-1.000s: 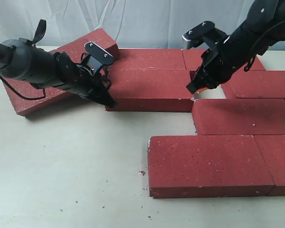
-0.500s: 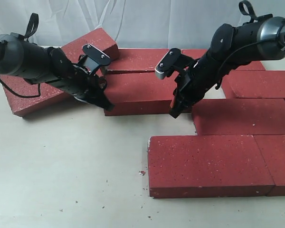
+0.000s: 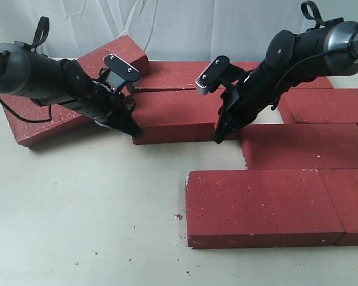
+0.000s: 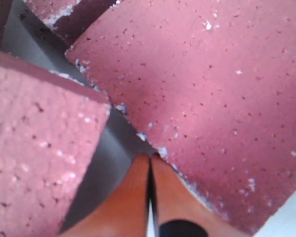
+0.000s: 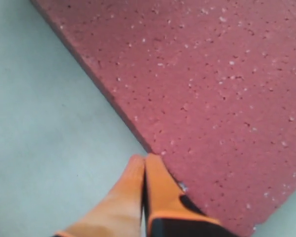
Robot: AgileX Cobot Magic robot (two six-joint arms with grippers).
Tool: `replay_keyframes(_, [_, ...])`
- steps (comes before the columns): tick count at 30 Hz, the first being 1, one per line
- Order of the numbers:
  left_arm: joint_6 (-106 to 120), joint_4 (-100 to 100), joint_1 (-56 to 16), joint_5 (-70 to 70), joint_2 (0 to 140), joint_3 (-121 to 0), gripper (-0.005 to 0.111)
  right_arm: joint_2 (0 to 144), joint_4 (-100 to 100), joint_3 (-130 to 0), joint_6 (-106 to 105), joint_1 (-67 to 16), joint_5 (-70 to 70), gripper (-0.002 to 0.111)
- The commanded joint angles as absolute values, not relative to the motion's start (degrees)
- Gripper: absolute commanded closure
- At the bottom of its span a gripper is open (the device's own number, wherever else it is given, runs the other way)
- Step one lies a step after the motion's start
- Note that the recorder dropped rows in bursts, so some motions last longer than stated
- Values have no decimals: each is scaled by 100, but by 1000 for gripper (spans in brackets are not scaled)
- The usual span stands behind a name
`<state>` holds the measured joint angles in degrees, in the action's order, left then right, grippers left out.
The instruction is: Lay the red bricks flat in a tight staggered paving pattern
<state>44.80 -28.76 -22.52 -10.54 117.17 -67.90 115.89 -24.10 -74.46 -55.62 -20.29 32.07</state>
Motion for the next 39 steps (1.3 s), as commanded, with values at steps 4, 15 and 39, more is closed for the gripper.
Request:
replay_keyframes(4, [4451,-2956,-2299,-979,11669,-6813,107,10942,-2437,-7459,-5471,-1997,3900,109])
replay_keyframes(15, [4451,-3152,-2299,-591,11766,-6813,107,11050,-1718,-7423,-4035,-1328,3191,109])
replay_keyframes(39, [4475,-3101,-2693,117,11856,-6813,107,10937,-2371,-7460,-4055,-1375,3265,109])
